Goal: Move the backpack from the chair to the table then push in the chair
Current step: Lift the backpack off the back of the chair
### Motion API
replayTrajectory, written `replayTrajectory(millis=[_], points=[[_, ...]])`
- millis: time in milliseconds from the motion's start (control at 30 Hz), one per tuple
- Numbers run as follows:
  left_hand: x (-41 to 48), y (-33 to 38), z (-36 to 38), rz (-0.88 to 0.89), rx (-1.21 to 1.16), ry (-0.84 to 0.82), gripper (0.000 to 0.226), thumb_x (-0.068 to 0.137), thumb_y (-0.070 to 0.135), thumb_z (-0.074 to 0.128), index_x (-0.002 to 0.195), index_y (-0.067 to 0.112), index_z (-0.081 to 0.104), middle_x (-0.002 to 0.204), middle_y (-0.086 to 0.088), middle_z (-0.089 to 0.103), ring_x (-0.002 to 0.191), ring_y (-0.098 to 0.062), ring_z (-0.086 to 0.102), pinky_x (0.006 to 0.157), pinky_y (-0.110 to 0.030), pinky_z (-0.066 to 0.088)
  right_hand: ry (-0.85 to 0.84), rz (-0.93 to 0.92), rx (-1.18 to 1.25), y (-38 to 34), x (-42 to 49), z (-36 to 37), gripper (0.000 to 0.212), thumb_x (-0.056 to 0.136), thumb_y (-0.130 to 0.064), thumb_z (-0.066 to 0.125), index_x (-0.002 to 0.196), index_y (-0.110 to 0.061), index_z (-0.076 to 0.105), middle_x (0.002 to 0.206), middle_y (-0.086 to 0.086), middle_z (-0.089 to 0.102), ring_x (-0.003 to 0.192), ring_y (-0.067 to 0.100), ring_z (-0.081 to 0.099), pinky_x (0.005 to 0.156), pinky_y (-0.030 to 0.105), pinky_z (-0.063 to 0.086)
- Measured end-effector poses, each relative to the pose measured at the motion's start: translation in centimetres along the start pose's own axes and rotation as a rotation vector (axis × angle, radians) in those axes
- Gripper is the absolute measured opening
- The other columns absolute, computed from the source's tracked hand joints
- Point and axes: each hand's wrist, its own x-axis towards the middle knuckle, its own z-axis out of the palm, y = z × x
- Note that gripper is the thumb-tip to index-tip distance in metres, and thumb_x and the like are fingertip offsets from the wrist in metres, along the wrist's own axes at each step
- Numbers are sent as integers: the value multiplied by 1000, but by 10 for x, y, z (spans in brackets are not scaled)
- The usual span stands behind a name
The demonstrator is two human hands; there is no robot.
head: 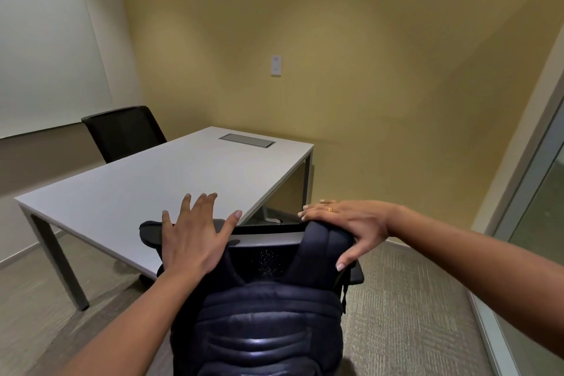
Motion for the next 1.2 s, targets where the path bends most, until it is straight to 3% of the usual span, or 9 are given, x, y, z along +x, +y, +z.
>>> replayTrajectory(millis=[100,233,333,600,733,800,867,967,1200], points=[[0,0,0,5,-4,15,95,71,75,-4,142,23,31,151,0,34,144,-21,17,114,-52,13,-25,-2,32,3,2,0,96,68,-59,70,138,-10,28,146,12,34,135,22,29,113,32,20],[0,0,0,7,8,18,96,69,74,-6,142,23,31,150,0,35,143,-21,18,114,-51,13,48,-22,53,-1,5,0,83,66,-61,70,123,-9,41,120,9,51,108,20,50,93,30,39],[0,0,1,1,-3,22,94,70,74,-4,141,24,31,149,0,38,143,-21,20,114,-51,14,177,-54,-61,-4,2,4,73,65,-68,63,105,-8,48,98,6,55,89,17,49,78,22,38],[0,1,0,-20,-22,23,94,70,75,-3,141,23,33,148,-3,39,142,-23,21,112,-54,16,337,10,-478,-18,-20,-5,74,63,-84,41,70,-11,48,58,1,49,61,19,44,44,31,38],[0,2,0,-19,-14,22,91,73,74,1,141,22,33,148,-3,39,142,-24,21,112,-55,15,331,112,-499,-24,-25,-1,79,63,-87,39,79,-10,51,73,3,56,71,23,48,67,38,42],[0,1,0,-14,-11,25,91,73,74,1,140,22,34,148,-2,39,143,-23,20,112,-55,15,301,155,-419,-18,-32,5,85,64,-86,43,103,-11,54,102,4,61,99,23,52,93,42,37],[0,2,0,-11,-11,17,88,75,73,4,140,22,34,148,-2,39,143,-23,20,112,-56,14,233,169,-203,-11,-43,10,93,68,-79,49,135,-16,37,139,1,45,134,14,31,113,43,14],[0,2,-1,-9,-6,14,83,77,70,8,140,22,34,149,-2,38,143,-23,19,112,-55,13,147,168,-30,-4,-46,11,100,70,-71,56,146,-20,16,153,-1,22,141,4,6,116,35,3],[0,2,-1,-6,-1,24,94,70,74,-3,140,23,34,148,-1,38,143,-23,20,112,-55,13,85,190,29,11,-40,6,104,64,-76,53,143,-16,24,150,4,28,138,8,17,112,20,6]])
